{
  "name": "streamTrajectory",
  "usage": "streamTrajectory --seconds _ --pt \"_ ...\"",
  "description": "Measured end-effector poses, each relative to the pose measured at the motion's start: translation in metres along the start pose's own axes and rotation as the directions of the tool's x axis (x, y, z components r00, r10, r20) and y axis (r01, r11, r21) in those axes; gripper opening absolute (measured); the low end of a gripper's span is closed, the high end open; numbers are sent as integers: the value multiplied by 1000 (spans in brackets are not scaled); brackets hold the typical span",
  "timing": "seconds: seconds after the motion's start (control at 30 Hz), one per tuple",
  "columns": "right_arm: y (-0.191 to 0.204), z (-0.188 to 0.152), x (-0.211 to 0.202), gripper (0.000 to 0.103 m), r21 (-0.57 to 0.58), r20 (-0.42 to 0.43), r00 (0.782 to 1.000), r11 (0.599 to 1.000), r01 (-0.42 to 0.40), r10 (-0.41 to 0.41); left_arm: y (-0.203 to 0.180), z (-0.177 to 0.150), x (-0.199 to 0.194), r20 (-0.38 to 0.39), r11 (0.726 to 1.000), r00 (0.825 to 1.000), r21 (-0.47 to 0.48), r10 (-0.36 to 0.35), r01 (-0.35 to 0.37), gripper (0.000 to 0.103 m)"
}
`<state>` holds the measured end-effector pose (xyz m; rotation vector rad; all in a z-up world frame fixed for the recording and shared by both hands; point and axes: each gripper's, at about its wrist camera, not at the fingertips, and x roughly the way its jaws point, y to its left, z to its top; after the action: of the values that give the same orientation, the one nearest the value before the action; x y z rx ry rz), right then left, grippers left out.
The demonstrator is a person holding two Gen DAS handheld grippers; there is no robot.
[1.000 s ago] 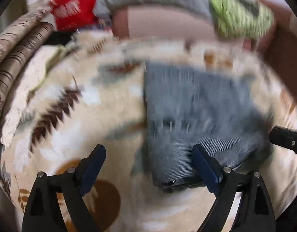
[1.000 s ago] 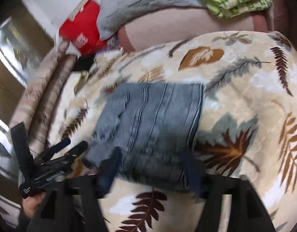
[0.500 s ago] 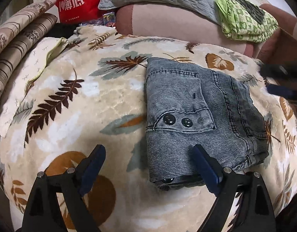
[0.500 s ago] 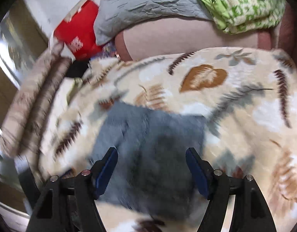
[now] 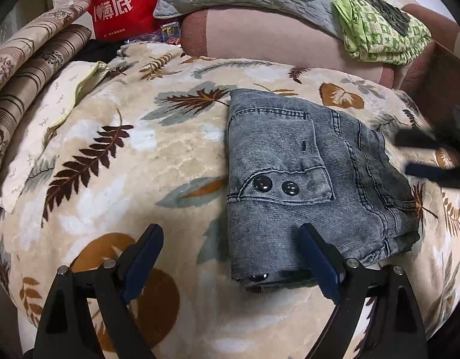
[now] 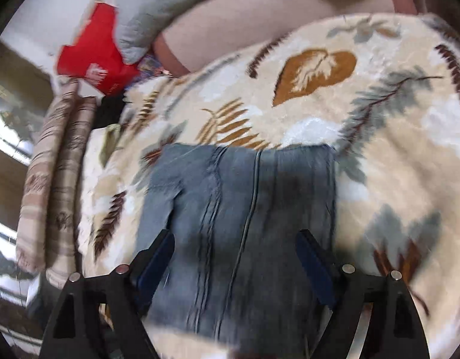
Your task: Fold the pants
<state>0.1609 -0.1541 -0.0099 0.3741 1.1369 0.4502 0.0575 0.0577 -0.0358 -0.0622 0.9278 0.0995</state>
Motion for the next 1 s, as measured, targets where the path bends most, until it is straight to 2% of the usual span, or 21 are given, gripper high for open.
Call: streamTrajectory --seconds 0.07,0.13,0.23,0.27,0.33,0.4,0.47,0.5,0.53,0.63,0.7,0.77,0.83,0.9,1.0 --pt "2 -32 -23 85 -15 -1 1000 1000 -28 28 -1 -1 -4 3 1000 1000 -5 2 -2 91" --pt "1 -57 -27 86 -36 -38 998 998 -50 49 -4 -3 -6 5 1000 1000 0 5 -5 91" --pt "-12 -82 1 87 -37 -135 990 998 -47 42 -6 -3 -8 -3 1000 1000 -4 17 -17 91" --pt "-15 -84 4 86 -25 -140 989 998 -58 54 -6 -3 -10 -5 1000 1000 -3 20 -20 91" --pt "-8 -84 -12 86 -16 -104 993 999 -51 49 -7 -4 -21 9 1000 1000 8 20 -20 91" --pt "2 -85 -36 86 -57 -32 999 997 -44 42 -8 -5 -33 21 1000 1000 13 18 -18 91" --pt "9 -95 -62 87 -128 76 997 992 20 -11 -9 -9 -47 43 1000 999 8 3 -3 91" --pt "10 -101 -67 87 -148 111 993 988 51 -34 -10 -13 -54 53 1000 999 -3 -2 2 91" --pt "10 -110 -76 88 -176 160 983 978 115 -86 -12 -17 -60 57 1000 998 -15 -17 18 92" --pt "8 -133 -83 89 -235 238 949 936 261 -205 -19 -26 -63 37 997 997 -30 -69 70 92" --pt "5 -145 -80 89 -278 257 930 901 332 -263 -27 -32 -62 28 998 998 -23 -58 58 92" --pt "-2 -150 -81 89 -297 247 926 887 354 -287 -33 -35 -59 17 999 999 -8 -45 45 92" --pt "-7 -150 -78 89 -289 252 921 885 364 -297 -38 -36 -59 10 999 999 1 -39 39 92" --pt "-12 -150 -78 94 -277 267 914 884 378 -307 -39 -37 -60 13 999 999 2 -32 32 92" --pt "-15 -149 -75 99 -263 259 916 890 373 -307 -40 -37 -60 11 1000 1000 5 -24 24 92"
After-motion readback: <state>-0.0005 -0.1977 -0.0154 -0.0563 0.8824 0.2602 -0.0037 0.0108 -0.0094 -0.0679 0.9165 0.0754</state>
